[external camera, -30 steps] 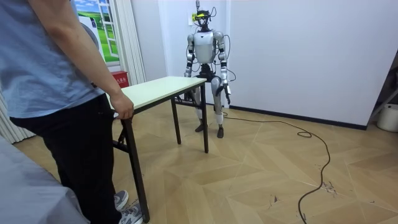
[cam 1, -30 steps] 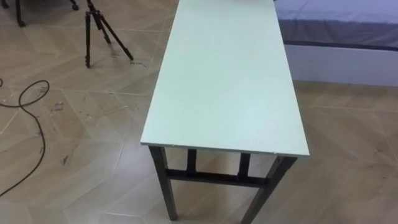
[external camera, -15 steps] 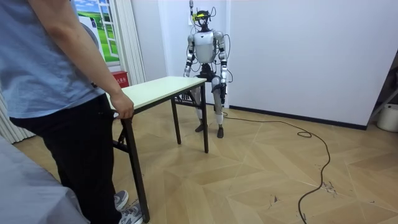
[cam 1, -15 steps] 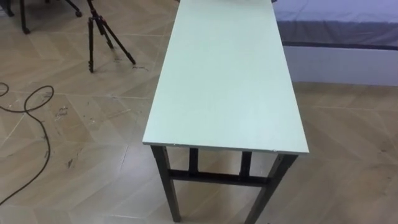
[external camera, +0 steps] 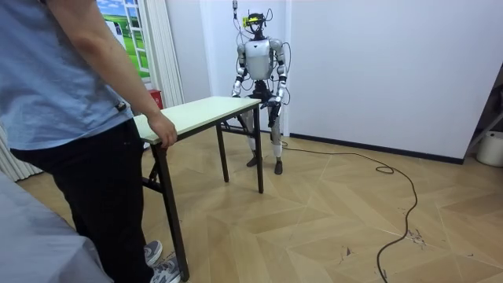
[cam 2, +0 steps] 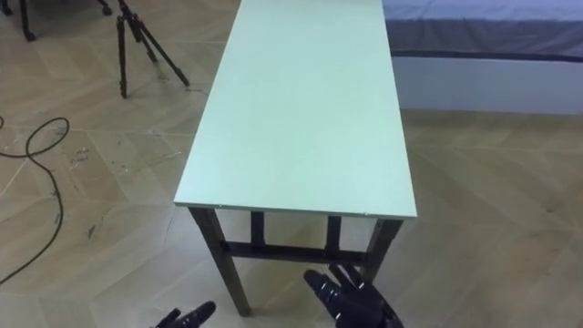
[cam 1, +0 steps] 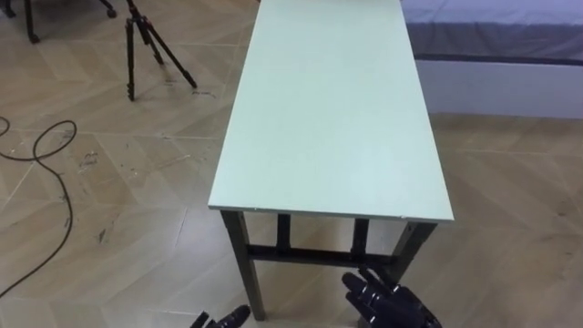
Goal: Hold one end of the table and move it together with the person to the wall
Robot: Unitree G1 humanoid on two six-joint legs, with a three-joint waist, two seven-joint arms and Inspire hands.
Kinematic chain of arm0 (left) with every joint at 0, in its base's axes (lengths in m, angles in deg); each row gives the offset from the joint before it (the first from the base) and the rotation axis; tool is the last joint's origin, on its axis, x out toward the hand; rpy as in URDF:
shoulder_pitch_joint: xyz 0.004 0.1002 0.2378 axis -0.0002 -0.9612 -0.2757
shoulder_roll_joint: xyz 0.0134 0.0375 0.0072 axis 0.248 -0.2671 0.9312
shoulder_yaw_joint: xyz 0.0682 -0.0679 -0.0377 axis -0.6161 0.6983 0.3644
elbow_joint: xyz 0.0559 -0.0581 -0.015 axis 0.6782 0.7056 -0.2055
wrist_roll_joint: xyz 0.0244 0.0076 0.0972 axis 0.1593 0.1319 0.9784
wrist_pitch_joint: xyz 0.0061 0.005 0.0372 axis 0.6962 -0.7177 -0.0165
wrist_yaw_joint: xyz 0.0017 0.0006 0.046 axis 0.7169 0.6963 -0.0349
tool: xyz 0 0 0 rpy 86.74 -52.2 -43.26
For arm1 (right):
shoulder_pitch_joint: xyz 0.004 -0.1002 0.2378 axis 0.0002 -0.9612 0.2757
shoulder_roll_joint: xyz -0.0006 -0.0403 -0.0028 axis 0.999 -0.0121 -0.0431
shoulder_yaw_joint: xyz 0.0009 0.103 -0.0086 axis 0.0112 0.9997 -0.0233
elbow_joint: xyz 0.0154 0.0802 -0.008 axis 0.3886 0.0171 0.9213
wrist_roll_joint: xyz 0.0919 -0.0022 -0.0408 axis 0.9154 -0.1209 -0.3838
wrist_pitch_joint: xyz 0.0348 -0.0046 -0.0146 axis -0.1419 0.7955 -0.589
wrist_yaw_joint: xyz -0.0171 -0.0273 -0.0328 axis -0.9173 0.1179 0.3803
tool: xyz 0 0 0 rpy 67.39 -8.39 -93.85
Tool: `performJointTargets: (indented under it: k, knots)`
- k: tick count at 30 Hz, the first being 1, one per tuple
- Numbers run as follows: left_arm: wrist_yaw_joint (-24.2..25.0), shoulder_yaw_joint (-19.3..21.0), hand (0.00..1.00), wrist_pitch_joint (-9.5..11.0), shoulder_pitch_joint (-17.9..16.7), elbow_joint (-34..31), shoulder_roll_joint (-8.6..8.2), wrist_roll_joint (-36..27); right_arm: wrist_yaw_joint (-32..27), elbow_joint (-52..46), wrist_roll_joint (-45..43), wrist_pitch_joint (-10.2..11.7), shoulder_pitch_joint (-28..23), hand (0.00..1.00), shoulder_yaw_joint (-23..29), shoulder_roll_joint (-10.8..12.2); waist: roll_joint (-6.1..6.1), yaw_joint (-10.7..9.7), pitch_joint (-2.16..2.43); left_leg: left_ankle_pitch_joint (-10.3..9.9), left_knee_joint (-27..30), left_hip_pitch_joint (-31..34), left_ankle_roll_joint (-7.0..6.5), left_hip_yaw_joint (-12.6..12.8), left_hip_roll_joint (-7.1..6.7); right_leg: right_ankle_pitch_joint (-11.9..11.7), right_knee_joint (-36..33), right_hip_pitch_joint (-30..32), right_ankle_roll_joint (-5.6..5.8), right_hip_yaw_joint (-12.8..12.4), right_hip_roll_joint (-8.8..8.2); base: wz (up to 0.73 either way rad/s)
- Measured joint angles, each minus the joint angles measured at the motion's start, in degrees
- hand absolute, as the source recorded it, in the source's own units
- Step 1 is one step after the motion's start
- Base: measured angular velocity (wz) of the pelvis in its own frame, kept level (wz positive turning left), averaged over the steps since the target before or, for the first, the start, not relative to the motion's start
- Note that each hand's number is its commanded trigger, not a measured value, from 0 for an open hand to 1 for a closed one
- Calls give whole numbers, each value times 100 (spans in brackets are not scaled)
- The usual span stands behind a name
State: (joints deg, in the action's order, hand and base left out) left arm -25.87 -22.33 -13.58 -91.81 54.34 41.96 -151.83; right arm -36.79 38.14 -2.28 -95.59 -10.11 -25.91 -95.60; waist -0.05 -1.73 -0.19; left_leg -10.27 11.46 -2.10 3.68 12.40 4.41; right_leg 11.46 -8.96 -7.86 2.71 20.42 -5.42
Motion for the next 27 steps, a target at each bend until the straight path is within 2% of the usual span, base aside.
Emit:
performJointTargets:
  k: [4,8,12,27]
  knots:
    - [230,-53,0,-93,-28,-485,2,-127,7,-206,26,-119,-20,0,-4,-4,-1,-16,-1,6,26,26,-10,158,17,2,-86,58,4,-3,-29,-1]
    - [367,-208,0,-126,-23,-847,33,-249,17,-626,495,-137,-65,0,-173,26,-45,-92,-8,10,31,45,-16,182,-1,2,-94,87,4,-25,-50,-1]
    - [380,-412,0,-145,-87,-1274,104,-409,136,-1341,788,-141,-333,0,-363,-4,-62,-97,-14,12,31,50,-19,183,1,2,-94,104,4,-38,-49,0]
    - [585,-531,0,-153,-83,-1600,146,-1115,246,-1376,1166,-168,-300,0,-487,-24,-62,-118,-9,33,38,74,-52,195,9,2,-182,181,3,-77,-53,0]
